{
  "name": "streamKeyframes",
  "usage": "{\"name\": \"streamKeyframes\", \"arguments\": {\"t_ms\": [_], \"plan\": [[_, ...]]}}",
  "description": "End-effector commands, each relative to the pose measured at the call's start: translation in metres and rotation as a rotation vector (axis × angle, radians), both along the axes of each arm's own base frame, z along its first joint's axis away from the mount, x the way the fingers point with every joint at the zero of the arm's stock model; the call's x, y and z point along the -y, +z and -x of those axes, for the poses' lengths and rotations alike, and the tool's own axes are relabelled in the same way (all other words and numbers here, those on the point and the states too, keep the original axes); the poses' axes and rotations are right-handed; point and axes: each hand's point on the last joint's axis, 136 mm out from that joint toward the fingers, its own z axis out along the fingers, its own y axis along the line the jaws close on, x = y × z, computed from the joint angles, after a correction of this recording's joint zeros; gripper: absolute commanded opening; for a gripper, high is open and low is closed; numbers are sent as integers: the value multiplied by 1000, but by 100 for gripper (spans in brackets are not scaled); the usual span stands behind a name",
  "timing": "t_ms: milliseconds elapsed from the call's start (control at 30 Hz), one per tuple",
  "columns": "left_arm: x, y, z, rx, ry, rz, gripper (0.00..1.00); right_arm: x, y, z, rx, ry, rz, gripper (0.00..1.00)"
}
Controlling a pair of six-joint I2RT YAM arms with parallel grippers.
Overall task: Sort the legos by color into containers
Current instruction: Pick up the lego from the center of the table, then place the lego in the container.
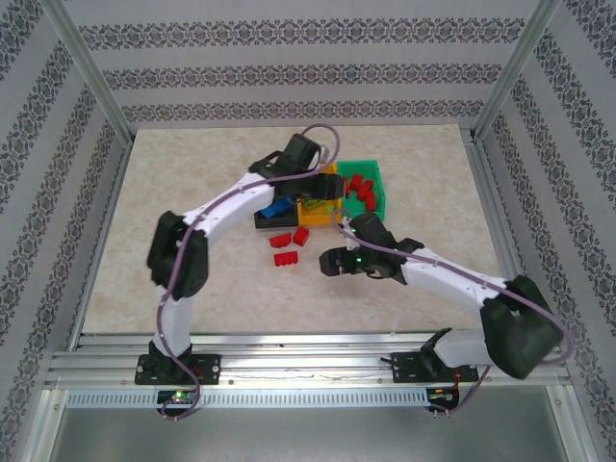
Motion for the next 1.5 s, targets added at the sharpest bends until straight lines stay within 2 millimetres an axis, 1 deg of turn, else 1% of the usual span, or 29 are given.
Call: {"name": "streamKeyframes", "arguments": {"t_ms": [0, 67, 133, 167, 200, 300, 400, 467, 567, 733, 833, 867, 967, 1033, 1100, 1133, 1233, 1300, 1333, 1467], "plan": [[-36, 16, -3, 74, 99, 98, 71, -36, 8, -14, 51, 59, -16, 81], [-59, 13, 10, 56, 137, 143, 71, -54, 1, -14, 45, 109, 5, 83], [-81, 9, 22, 39, 178, 176, 71, -67, -5, -16, 41, 136, 38, 86], [-93, 7, 29, 39, 199, 179, 71, -73, -9, -17, 42, 147, 56, 95], [-105, 5, 35, 38, 220, 173, 71, -77, -13, -20, 37, 152, 74, 97], [-132, 1, 53, 39, 265, 154, 71, -88, -25, -23, 6, 165, 100, 97], [-151, -6, 67, 31, 297, 141, 71, -99, -37, -23, -16, 174, 124, 98], [-160, -11, 76, 23, 311, 136, 71, -106, -42, -25, -20, 179, 136, 98], [-167, -20, 89, 12, 318, 121, 71, -113, -46, -30, -8, 178, 162, 97], [-176, -37, 108, -11, 345, 115, 71, -121, -53, -39, 0, 169, 217, 88], [-178, -44, 117, -28, 352, 120, 72, -119, -59, -42, 19, 164, 299, 84], [-179, -48, 119, -35, 355, 119, 72, -118, -61, -42, 21, 166, 321, 81], [-182, -54, 126, -45, 362, 114, 72, -117, -64, -42, 20, 168, 340, 68], [-184, -57, 129, -48, 366, 110, 72, -114, -62, -42, 29, 162, 341, 62], [-185, -60, 132, -52, 370, 107, 72, -111, -54, -41, 47, 160, 333, 60], [-186, -61, 133, -56, 373, 104, 72, -108, -48, -40, 59, 158, 327, 60], [-185, -66, 134, -69, 369, 102, 72, -97, -22, -43, 109, 132, 290, 60], [-183, -70, 134, -83, 363, 110, 72, -83, -1, -51, 129, 91, 236, 60], [-181, -71, 133, -87, 358, 115, 72, -73, 9, -58, 141, 62, 213, 60], [-174, -77, 130, -110, 345, 143, 72, -20, 47, -95, 207, -81, 145, 61]]}}
